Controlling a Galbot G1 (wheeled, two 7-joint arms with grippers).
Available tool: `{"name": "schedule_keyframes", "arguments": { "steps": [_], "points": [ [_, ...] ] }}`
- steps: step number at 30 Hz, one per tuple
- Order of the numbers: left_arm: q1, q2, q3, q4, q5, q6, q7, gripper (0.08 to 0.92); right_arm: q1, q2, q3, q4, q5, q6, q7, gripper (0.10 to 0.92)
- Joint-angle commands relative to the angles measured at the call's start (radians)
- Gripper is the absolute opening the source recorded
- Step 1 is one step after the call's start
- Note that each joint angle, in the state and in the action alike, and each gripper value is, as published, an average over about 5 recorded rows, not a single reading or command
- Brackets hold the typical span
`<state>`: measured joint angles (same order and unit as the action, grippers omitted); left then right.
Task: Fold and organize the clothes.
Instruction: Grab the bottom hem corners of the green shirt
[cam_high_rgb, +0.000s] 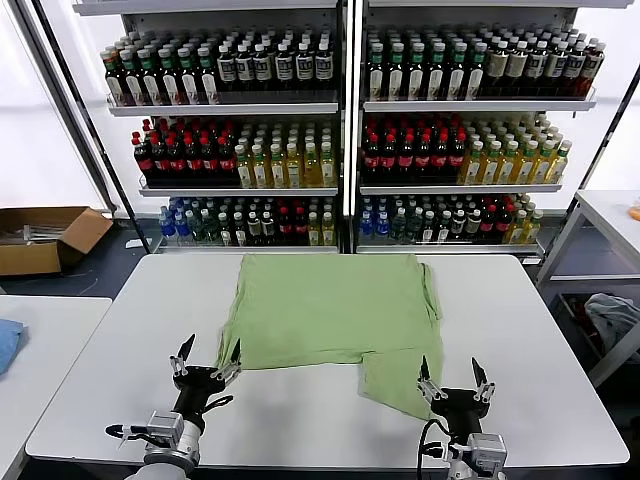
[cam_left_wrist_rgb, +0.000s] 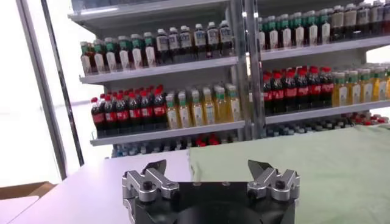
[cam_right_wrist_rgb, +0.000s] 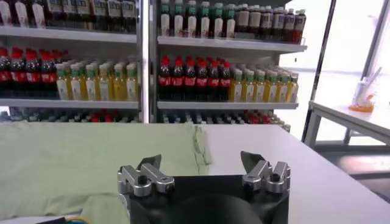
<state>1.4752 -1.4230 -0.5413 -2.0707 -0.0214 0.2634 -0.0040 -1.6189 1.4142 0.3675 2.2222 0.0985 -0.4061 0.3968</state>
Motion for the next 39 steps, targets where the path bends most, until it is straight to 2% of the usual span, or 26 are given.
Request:
{"name": "schedule_keyframes", "arguments": {
  "steps": [1,18,39],
  "points": [
    [-0.019,0.034,-0.001,-0.001,-0.016,0.151,-0.010,0.823,-0.002,0.008,-0.009,-0.012,0.027,-0.061,0.049,0.823],
    [-0.062,0.081,-0.007,0.121,-0.070,0.212,0.015,0.823,0.033,0.098,-0.119,-0.083,-0.066,-0.101,0.117,0.823],
    [-0.130,0.121,0.030,0.192,-0.149,0.242,0.039,0.809,0.036,0.125,-0.126,-0.119,-0.070,-0.103,0.136,0.822]
  ]
}}
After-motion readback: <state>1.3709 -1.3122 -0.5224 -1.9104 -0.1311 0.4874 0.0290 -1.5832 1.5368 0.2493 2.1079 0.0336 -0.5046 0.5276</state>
